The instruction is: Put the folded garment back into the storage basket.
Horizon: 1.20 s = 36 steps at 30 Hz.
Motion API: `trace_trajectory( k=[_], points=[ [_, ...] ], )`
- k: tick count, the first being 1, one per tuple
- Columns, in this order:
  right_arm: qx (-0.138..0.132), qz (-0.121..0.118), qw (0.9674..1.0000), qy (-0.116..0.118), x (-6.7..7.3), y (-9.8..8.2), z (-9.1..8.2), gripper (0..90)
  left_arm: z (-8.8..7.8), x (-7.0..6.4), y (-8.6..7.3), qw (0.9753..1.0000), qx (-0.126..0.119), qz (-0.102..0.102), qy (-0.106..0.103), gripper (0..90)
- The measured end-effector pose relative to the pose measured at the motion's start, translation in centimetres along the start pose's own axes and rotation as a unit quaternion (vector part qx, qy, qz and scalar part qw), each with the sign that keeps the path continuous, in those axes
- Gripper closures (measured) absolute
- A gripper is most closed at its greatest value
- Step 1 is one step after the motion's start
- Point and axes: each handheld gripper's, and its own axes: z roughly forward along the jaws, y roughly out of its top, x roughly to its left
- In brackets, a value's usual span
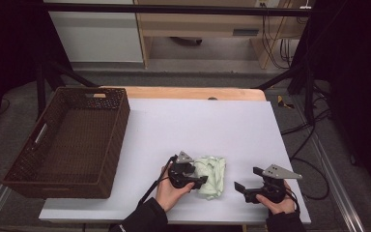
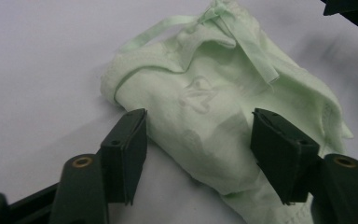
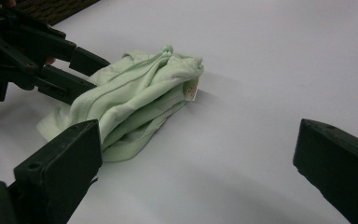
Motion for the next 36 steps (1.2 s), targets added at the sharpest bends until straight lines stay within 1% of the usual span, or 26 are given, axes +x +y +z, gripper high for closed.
trace_trajectory(
  k=[2,6,9,13,16,18,22,23,30,32,36],
  points=[
    [0.000,0.000,1.0000,0.000,0.0,0.0,0.0,1.9,0.0,0.0,0.0,0.9999,-0.002,-0.012,-0.004,39.0],
    [0.001,0.000,1.0000,0.000,0.0,0.0,0.0,1.9,0.0,-0.2,-0.1,0.9997,0.000,-0.022,-0.004,45.4],
    [0.003,0.000,1.0000,0.001,0.0,0.0,0.0,1.9,0.1,-0.4,-0.2,0.9998,0.005,-0.021,0.000,49.5],
    [0.003,0.000,1.0000,0.001,0.0,0.0,0.0,1.9,0.2,-0.6,-0.3,0.9996,0.009,-0.027,0.000,54.5],
    [0.003,0.000,1.0000,0.001,0.0,0.0,0.0,1.9,0.3,-0.7,-0.4,0.9995,0.011,-0.030,0.002,56.2],
    [0.003,0.000,1.0000,0.001,0.0,0.0,0.0,1.9,0.3,-0.8,-0.3,0.9993,0.009,-0.035,0.005,56.9],
    [0.003,0.000,1.0000,0.001,0.1,0.0,0.0,1.9,0.4,-1.1,-0.4,0.9994,0.006,-0.032,0.011,59.6],
    [0.003,0.000,1.0000,0.001,0.1,0.0,0.0,1.9,0.5,-1.1,-0.4,0.9994,0.007,-0.034,0.008,60.3],
    [0.002,0.000,1.0000,0.001,0.1,0.0,0.1,1.9,0.7,-1.4,-0.5,0.9991,0.005,-0.034,0.024,70.9],
    [0.002,0.000,1.0000,0.000,0.1,0.0,0.1,1.9,0.8,-1.6,-0.5,0.9991,0.005,-0.034,0.025,73.0],
    [0.002,0.000,1.0000,0.000,0.1,0.0,0.1,1.9,0.9,-1.8,-0.6,0.9991,0.004,-0.026,0.034,76.7]
  ],
)
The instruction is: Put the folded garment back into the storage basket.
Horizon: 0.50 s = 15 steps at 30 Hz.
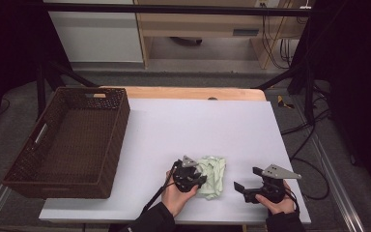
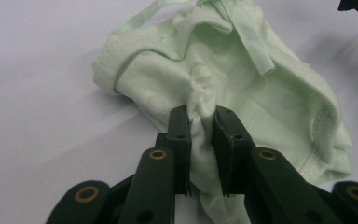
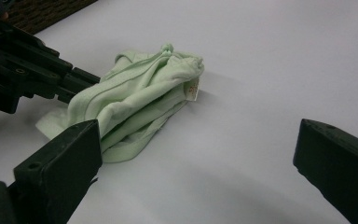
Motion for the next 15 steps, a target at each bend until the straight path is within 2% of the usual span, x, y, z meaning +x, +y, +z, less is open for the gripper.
trace_trajectory(
  k=[5,15],
  points=[
    [0.000,0.001,1.0000,0.000,0.00,0.00,-0.01,1.9,0.04,-0.23,-0.09,0.9999,-0.003,0.009,0.006,79.6],
    [0.000,0.001,1.0000,0.000,-0.03,0.00,-0.05,1.9,-0.23,-0.19,0.12,0.9998,-0.012,0.014,0.004,82.7]
  ],
)
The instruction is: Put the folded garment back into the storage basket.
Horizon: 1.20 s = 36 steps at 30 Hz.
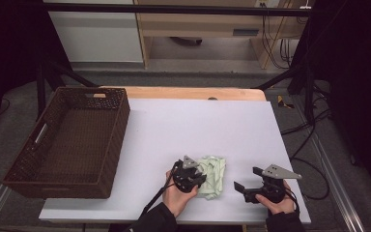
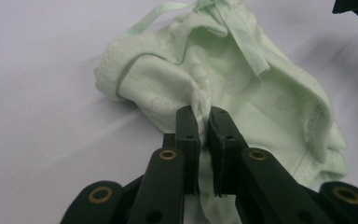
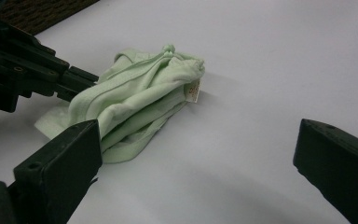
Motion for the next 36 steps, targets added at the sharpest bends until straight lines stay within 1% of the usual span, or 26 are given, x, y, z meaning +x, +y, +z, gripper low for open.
trace_trajectory(
  k=[1,4,10,16,21,24,25,36],
  points=[
    [0.000,0.000,1.0000,0.000,0.0,0.0,0.0,1.9,-0.1,0.0,0.0,1.0000,0.000,-0.003,-0.004,82.8],
    [-0.002,-0.001,1.0000,-0.001,0.0,0.0,0.0,1.9,-0.4,0.0,0.3,1.0000,-0.006,0.004,0.001,83.1],
    [-0.003,0.000,1.0000,-0.001,0.0,0.0,0.0,1.9,-0.9,-0.4,1.0,0.9998,-0.018,0.013,-0.006,83.5],
    [-0.004,0.000,1.0000,-0.002,-0.1,0.0,-0.1,1.9,-1.7,-0.8,1.8,0.9992,-0.026,0.029,-0.007,83.8],
    [-0.004,0.000,1.0000,-0.002,-0.1,0.0,-0.1,1.9,-2.3,-1.2,2.4,0.9983,-0.031,0.049,-0.004,83.9],
    [-0.005,0.000,1.0000,-0.002,-0.1,0.0,-0.1,1.9,-2.6,-1.4,2.7,0.9980,-0.034,0.053,-0.006,84.0],
    [-0.006,0.000,1.0000,-0.002,-0.1,0.0,-0.1,1.9,-2.9,-1.4,3.0,0.9976,-0.036,0.059,-0.006,83.9],
    [-0.006,-0.001,1.0000,-0.002,-0.1,0.0,-0.1,1.8,-4.5,-1.4,4.1,0.9964,-0.041,0.073,-0.011,84.0]
  ],
)
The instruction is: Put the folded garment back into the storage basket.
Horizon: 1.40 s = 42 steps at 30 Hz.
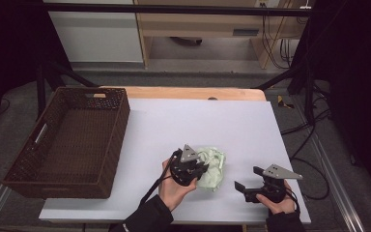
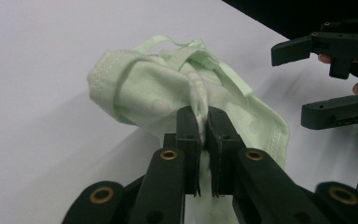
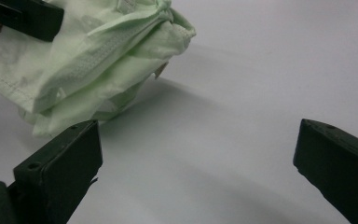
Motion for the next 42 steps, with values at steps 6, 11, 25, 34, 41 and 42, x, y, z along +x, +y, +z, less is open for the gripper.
trace_trajectory(
  k=[6,11,25,34,41,42],
  points=[
    [0.001,0.000,1.0000,0.000,0.0,0.0,0.0,1.8,-0.7,0.1,0.4,1.0000,0.000,0.005,-0.002,84.0],
    [0.000,0.001,1.0000,0.000,0.0,0.0,0.0,1.8,-1.4,0.1,1.0,0.9999,-0.003,0.012,-0.004,84.0],
    [-0.001,-0.003,1.0000,0.000,0.0,0.0,0.0,1.6,-3.0,0.0,2.3,0.9996,-0.002,0.021,-0.016,84.0],
    [-0.001,-0.004,1.0000,0.000,0.0,0.0,0.0,1.6,-4.1,0.5,2.7,0.9993,-0.003,0.030,-0.021,83.9],
    [0.000,-0.004,1.0000,0.001,0.0,0.0,0.0,1.6,-5.0,1.1,3.0,0.9994,-0.004,0.029,-0.020,83.9],
    [0.000,-0.004,1.0000,0.000,0.0,0.0,0.0,1.6,-5.1,1.1,3.0,0.9994,-0.003,0.029,-0.021,83.9]
  ],
)
